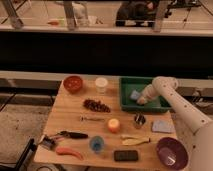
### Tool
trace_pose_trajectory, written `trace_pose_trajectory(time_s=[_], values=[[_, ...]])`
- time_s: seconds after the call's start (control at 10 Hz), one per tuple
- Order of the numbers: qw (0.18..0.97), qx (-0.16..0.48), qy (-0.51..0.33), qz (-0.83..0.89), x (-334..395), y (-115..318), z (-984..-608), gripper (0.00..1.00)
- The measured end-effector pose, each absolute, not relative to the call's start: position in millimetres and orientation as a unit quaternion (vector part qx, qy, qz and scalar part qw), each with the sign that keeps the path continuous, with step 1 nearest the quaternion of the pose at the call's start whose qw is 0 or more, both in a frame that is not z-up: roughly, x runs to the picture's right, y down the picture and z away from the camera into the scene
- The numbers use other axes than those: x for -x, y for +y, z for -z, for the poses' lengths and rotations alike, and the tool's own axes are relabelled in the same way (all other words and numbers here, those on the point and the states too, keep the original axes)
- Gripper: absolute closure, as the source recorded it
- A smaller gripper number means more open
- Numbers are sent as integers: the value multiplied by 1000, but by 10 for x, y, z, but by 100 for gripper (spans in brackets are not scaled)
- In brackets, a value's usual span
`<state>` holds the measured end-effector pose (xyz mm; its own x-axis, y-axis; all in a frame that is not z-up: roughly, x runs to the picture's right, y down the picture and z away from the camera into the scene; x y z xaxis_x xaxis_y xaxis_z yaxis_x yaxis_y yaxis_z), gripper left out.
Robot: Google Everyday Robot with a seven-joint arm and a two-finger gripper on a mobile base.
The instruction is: Wipe tray with sponge
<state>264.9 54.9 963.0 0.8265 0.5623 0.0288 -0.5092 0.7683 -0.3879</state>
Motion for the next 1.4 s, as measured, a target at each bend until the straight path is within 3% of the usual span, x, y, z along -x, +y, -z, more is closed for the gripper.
trace_pose_trajectory(time_s=[1.4], values=[[937, 149, 16, -315, -3674, 454, -9606, 96]])
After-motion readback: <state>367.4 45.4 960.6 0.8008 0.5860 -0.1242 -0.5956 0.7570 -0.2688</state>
